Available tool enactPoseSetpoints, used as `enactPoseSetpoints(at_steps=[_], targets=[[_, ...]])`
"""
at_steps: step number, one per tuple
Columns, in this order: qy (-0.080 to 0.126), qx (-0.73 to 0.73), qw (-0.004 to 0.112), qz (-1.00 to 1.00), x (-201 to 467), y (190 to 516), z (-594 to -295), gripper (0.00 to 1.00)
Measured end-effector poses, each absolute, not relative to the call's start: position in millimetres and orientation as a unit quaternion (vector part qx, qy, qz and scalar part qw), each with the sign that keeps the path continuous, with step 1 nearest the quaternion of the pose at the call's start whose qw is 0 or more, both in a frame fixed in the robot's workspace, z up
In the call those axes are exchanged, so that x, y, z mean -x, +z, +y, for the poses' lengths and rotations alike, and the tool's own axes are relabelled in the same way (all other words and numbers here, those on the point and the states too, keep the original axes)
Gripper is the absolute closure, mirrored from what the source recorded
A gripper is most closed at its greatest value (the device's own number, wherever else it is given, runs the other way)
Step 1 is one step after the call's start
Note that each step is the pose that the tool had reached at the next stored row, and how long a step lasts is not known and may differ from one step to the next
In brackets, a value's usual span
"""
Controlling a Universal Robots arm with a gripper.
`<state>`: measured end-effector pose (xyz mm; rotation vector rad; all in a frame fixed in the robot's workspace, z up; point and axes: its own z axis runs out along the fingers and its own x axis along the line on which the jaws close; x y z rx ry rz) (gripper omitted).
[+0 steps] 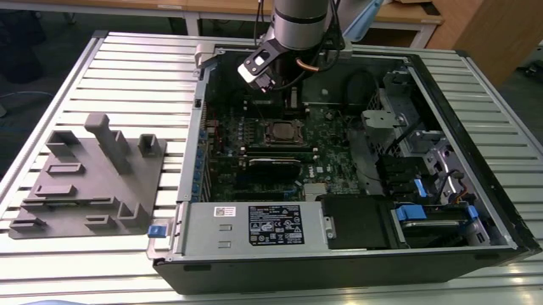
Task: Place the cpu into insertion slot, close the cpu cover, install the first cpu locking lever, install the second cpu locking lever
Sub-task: 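Place the cpu into insertion slot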
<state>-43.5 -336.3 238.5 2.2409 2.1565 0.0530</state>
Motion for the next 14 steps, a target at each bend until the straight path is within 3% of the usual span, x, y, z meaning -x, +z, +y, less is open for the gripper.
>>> enactPoseSetpoints(at_steps=[14], targets=[[0.014,-0.720,0.013,0.693,43.5,233.0,-338.4,0.89]])
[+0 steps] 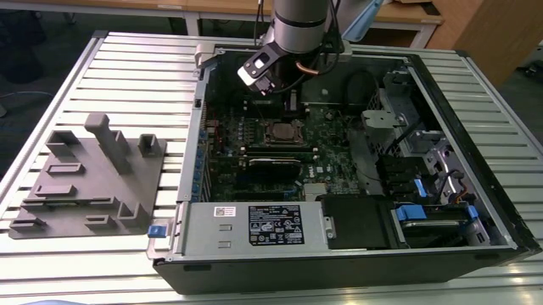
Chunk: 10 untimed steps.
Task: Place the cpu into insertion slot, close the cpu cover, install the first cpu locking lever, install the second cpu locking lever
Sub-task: 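Place the cpu into insertion slot, then close the cpu cover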
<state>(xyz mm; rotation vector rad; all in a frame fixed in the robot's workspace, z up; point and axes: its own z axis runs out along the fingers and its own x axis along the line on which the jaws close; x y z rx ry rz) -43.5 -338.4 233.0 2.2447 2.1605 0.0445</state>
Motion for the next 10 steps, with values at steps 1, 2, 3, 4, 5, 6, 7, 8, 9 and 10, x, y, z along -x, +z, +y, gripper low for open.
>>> enactPoseSetpoints(at_steps=[1,2,3,4,5,6,7,8,9,10], targets=[[0.014,-0.720,0.013,0.693,43.5,232.0,-339.0,0.89],[0.014,-0.720,0.013,0.693,43.5,231.0,-339.5,0.89],[0.014,-0.720,0.013,0.694,43.5,230.1,-339.7,0.89],[0.014,-0.720,0.013,0.694,43.6,229.3,-339.9,0.89],[0.014,-0.720,0.013,0.694,43.6,228.8,-339.9,0.89],[0.014,-0.720,0.013,0.694,43.5,228.5,-340.0,0.89],[0.014,-0.720,0.013,0.694,43.5,228.2,-340.0,0.89],[0.014,-0.720,0.013,0.694,43.5,228.0,-340.0,0.89],[0.014,-0.720,0.013,0.694,43.5,228.0,-340.0,0.89],[0.014,-0.720,0.013,0.694,43.5,228.0,-340.0,0.89]])
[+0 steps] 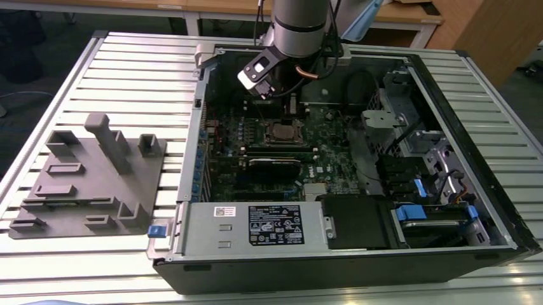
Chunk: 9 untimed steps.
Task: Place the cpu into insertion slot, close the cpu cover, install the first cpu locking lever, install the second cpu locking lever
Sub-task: 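Close the cpu cover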
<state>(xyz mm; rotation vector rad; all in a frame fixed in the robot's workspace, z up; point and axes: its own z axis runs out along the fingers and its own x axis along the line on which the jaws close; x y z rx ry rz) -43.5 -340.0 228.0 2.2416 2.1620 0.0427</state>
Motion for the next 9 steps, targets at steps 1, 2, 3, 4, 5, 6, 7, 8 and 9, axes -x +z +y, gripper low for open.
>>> enactPoseSetpoints(at_steps=[1,2,3,4,5,6,7,8,9], targets=[[0.014,-0.720,0.013,0.694,43.5,228.0,-340.0,0.89],[0.014,-0.720,0.013,0.694,43.5,228.0,-340.0,0.89],[0.014,-0.720,0.013,0.694,43.5,228.0,-340.0,0.89],[0.014,-0.720,0.014,0.694,43.5,228.0,-340.0,0.89],[0.014,-0.720,0.014,0.694,43.5,228.0,-340.0,0.89],[0.014,-0.720,0.014,0.694,43.5,228.4,-339.9,0.89],[0.014,-0.720,0.014,0.694,43.5,229.2,-339.9,0.89],[0.014,-0.720,0.014,0.694,43.5,230.0,-339.9,0.89],[0.014,-0.720,0.014,0.694,43.5,230.9,-340.0,0.89]])
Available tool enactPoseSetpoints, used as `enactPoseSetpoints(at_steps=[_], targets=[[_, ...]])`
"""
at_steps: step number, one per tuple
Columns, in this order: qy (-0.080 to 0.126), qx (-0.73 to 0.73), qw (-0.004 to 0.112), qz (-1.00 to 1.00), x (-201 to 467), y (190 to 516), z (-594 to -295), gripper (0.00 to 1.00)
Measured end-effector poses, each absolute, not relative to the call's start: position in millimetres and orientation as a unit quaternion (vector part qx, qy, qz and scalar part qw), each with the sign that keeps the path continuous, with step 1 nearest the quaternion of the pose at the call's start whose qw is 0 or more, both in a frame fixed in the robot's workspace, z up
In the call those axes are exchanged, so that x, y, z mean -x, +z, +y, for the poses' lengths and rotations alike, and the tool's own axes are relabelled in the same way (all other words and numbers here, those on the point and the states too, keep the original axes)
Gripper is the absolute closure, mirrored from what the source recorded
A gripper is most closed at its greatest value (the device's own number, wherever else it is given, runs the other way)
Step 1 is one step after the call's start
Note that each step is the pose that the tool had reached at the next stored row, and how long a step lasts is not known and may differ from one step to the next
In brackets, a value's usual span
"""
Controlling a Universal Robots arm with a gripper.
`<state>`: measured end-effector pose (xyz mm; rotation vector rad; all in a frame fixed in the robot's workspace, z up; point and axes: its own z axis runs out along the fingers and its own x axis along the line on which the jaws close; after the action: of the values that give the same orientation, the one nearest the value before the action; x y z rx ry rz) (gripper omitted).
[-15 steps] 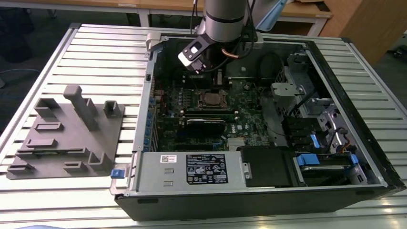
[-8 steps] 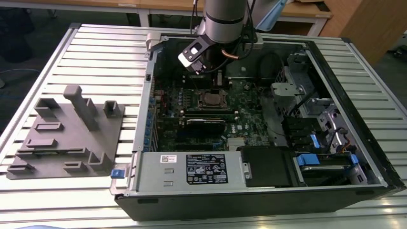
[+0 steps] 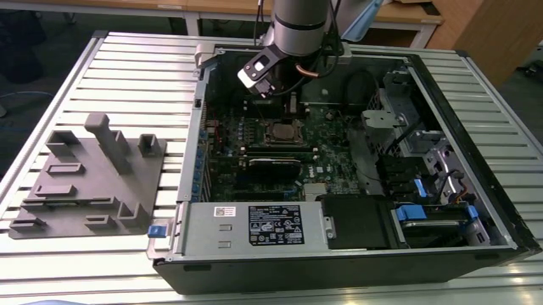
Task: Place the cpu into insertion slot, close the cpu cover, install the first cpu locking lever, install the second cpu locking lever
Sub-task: 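Close the cpu cover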
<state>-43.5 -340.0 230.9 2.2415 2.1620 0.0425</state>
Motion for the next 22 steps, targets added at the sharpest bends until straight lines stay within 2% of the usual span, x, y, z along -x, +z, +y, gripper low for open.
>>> enactPoseSetpoints(at_steps=[22], targets=[[0.014,-0.720,0.014,0.694,46.1,237.7,-339.9,0.89]])
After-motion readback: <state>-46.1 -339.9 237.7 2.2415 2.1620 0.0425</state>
